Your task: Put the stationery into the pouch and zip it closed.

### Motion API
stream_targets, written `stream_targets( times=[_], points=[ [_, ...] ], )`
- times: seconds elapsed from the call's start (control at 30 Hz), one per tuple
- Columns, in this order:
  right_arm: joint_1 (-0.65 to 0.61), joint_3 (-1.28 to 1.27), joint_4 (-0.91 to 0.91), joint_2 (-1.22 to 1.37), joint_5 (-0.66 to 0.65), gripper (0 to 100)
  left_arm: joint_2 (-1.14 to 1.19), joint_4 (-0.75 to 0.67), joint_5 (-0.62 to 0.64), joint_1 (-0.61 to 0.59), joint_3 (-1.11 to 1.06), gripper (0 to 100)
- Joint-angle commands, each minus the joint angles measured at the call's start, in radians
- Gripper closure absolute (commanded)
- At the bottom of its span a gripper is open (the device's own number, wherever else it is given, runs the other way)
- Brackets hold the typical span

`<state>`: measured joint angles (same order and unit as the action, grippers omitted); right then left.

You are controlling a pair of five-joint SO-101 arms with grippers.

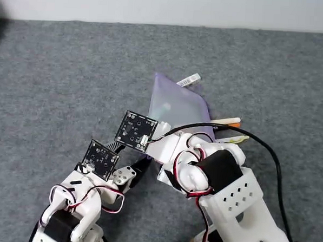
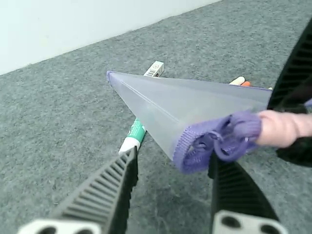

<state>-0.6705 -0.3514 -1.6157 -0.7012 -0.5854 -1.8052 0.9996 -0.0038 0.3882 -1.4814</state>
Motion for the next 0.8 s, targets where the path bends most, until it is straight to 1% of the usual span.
stream_targets(
  times=[0.0, 0.2, 0.37, 0.57, 0.63, 0.77],
  points=[
    [-0.004, 0.055, 0.001, -0.028, 0.011, 99.0, -0.008, -0.015, -0.005, -0.012, 0.007, 78],
    [0.001, 0.063, 0.007, -0.028, 0.012, 99.0, -0.008, -0.014, -0.005, -0.012, -0.021, 78],
    [0.048, 0.087, -0.001, -0.028, 0.012, 99.0, -0.009, -0.014, -0.005, -0.012, -0.019, 78],
    [0.048, 0.084, -0.005, -0.028, 0.011, 99.0, -0.009, -0.020, -0.002, -0.012, -0.019, 78],
    [0.038, 0.083, -0.007, -0.028, 0.011, 99.0, -0.009, -0.020, -0.002, -0.012, -0.019, 78],
    [-0.033, 0.083, -0.059, -0.028, 0.012, 99.0, -0.009, -0.020, 0.000, -0.012, -0.001, 78]
  ],
)
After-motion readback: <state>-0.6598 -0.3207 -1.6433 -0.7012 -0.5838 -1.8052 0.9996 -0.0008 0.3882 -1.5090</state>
